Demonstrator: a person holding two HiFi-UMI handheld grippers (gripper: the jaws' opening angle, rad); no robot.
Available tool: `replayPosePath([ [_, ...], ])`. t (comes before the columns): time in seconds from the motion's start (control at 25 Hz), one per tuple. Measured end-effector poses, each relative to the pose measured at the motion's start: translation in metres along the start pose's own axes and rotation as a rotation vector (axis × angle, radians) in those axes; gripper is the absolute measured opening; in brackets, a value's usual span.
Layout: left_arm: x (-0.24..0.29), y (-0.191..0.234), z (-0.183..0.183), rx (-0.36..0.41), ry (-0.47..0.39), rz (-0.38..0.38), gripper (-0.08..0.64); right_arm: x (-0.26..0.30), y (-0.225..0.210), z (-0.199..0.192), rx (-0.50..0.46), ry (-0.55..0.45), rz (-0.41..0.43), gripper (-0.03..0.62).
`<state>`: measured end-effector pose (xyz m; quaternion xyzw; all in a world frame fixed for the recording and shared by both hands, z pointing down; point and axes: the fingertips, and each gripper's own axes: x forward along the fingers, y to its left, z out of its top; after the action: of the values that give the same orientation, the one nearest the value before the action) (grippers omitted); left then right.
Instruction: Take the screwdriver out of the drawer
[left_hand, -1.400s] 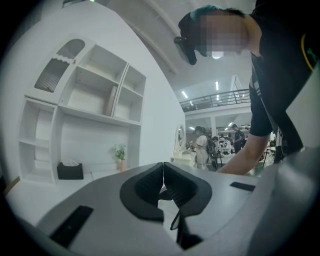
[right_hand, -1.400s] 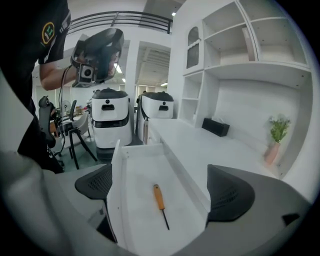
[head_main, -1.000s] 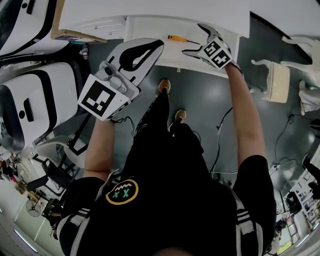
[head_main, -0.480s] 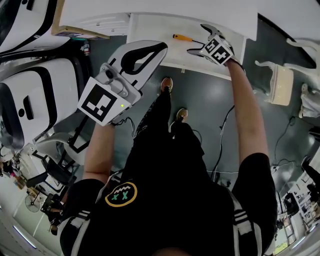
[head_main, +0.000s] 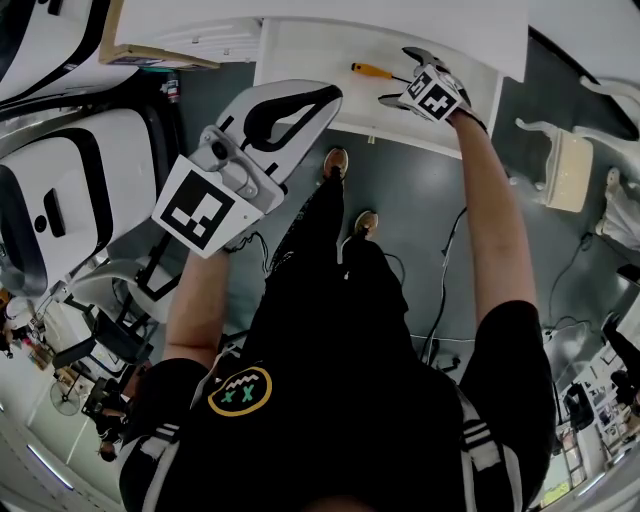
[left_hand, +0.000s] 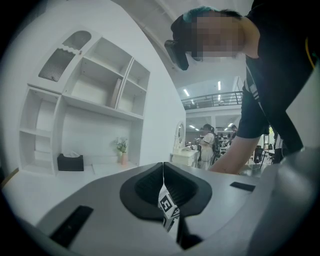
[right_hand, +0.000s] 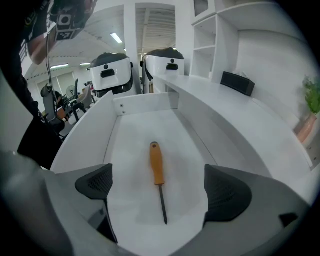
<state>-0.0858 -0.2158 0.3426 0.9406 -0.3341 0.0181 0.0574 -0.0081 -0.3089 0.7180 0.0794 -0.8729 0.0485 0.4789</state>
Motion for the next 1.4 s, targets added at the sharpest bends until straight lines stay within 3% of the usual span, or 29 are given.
replayPosePath([
  [0.52,-0.007,0.006,-0.011,-0.024,0.025,0.012,0.02,0.03,-0.002,-0.015,-0.008,0.073,0.056,0.578],
  [1.4,-0.008,0.014,-0.024,-0.047,0.047,0.021,0.02,0.056,-0.008,-0.022,-0.015,0.099,0.069,0.578],
])
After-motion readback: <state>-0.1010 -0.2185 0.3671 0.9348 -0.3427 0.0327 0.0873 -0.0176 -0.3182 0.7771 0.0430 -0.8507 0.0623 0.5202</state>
